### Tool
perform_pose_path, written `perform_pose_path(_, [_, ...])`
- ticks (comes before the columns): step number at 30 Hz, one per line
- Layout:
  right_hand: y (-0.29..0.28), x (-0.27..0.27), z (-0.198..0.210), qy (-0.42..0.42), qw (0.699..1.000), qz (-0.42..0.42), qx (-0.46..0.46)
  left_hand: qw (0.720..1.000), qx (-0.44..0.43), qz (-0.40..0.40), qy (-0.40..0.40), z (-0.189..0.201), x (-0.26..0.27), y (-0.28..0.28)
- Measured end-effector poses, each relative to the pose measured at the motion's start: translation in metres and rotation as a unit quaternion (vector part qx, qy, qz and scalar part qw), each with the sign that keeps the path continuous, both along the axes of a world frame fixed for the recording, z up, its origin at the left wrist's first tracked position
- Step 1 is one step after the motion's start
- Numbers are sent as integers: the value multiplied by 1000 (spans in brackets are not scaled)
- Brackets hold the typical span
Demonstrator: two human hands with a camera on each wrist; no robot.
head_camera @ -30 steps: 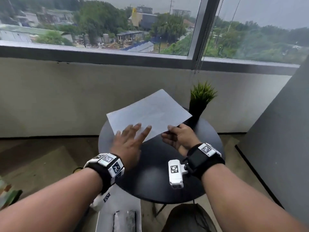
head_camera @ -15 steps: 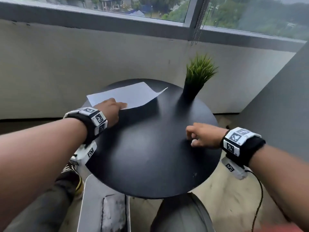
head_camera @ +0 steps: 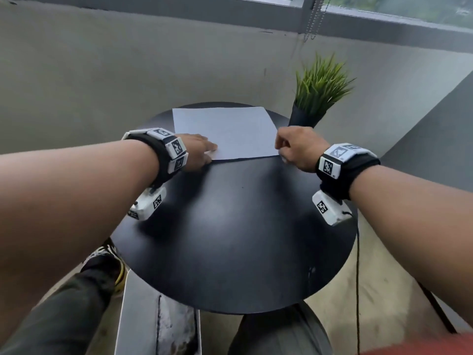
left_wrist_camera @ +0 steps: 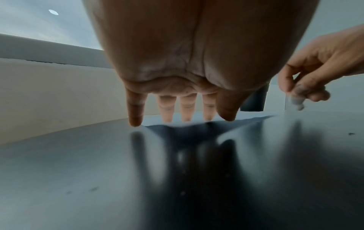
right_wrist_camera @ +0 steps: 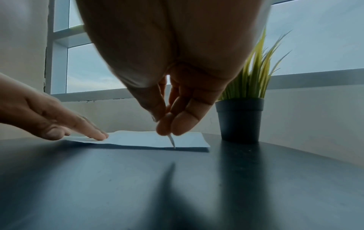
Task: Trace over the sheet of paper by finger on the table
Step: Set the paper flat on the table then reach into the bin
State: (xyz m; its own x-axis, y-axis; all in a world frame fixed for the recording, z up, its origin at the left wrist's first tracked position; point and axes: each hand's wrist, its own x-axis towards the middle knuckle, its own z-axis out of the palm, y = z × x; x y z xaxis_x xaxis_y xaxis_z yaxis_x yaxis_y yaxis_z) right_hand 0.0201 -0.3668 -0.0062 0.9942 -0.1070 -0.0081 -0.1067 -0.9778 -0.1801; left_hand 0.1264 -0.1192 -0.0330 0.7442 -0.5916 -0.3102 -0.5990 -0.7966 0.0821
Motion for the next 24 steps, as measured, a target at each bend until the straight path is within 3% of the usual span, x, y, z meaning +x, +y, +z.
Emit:
perform_pose_path(4, [10, 14, -11, 30, 999, 27, -7, 1000, -11, 9, 17, -1, 5, -6])
perform_pose_path(8, [17, 0, -16, 22, 999, 49, -10, 995, -27, 97, -13, 4, 11, 23])
perform_pose_path(10, [27, -19, -18, 80, 994, 65, -35, 988, 11, 155, -18, 6, 7, 49])
perform_pose_path(12, [49, -47, -21, 182, 979, 79, -45, 984, 48, 168, 26, 10, -11, 70])
perform_pose_path(15, [87, -88, -14, 269, 949, 159, -41, 993, 56, 63, 82, 14, -58, 83])
perform_pose_path(18, [97, -89, 12, 222, 930, 287, 59, 978, 81, -117, 152, 25, -116, 81])
perform_pose_path(21, [76, -48, 16, 91, 972, 183, 112, 971, -6, -163, 172, 27, -122, 80])
perform_pose_path(24, [66, -10, -9, 119, 990, 69, 16, 991, -46, -57, 113, 24, -97, 77])
